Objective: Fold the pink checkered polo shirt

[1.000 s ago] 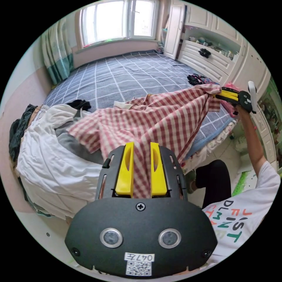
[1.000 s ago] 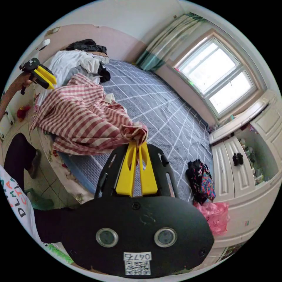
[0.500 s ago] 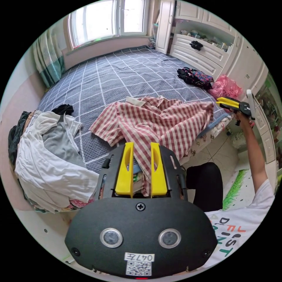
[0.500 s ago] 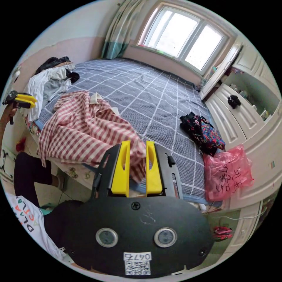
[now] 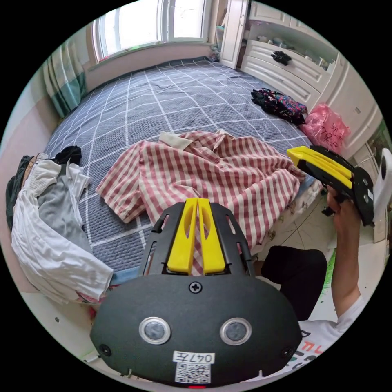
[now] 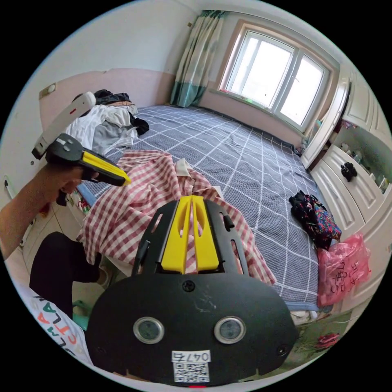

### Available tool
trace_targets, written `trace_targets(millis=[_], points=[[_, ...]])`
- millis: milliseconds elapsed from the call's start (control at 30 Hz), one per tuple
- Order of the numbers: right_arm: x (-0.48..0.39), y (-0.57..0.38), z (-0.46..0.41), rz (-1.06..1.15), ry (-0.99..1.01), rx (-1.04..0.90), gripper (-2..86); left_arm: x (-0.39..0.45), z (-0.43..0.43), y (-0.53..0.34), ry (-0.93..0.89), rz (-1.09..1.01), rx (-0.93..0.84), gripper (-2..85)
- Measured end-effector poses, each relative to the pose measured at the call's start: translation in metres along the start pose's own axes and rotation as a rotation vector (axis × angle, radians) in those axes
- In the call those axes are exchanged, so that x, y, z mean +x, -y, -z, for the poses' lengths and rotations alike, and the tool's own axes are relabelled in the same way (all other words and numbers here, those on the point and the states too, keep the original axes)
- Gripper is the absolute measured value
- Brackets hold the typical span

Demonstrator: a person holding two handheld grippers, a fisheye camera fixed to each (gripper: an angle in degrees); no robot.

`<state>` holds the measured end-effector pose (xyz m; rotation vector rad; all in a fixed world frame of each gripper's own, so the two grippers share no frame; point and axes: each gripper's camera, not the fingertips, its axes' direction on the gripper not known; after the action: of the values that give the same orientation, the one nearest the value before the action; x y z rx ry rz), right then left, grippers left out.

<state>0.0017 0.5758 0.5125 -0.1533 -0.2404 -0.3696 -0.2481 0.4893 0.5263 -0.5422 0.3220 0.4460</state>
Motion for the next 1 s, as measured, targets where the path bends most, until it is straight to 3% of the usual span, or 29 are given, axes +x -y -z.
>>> trace_targets(millis=[133,367,533,733,900,1000], points=[[0.004,-0.014,-0.023,-0.077,0.051,0.047,-1.1,0.017,-0.029,0.020,0.033,0.047,-0.012,-0.9],[0.028,-0.045,-0.072,-0.415,-0.075,0.012,-1.2,0.040,-0.077,0.051,0.035,0.273,0.037,-1.0],[0.048,-0.045,-0.081,-0.487,-0.024,0.009,-1.0,0.043,-0.091,0.068,0.086,0.311,0.069,-0.9],[0.078,-0.046,-0.083,-0.384,0.008,0.042,2.0,0.011,-0.078,0.092,0.086,0.246,0.127,0.7],[0.119,-0.049,-0.086,-0.318,0.089,0.029,4.1,-0.056,-0.057,0.138,0.125,0.110,0.119,12.0],[0.157,-0.034,-0.095,-0.231,0.052,0.001,2.3,-0.098,-0.062,0.181,0.076,0.066,0.086,13.4]])
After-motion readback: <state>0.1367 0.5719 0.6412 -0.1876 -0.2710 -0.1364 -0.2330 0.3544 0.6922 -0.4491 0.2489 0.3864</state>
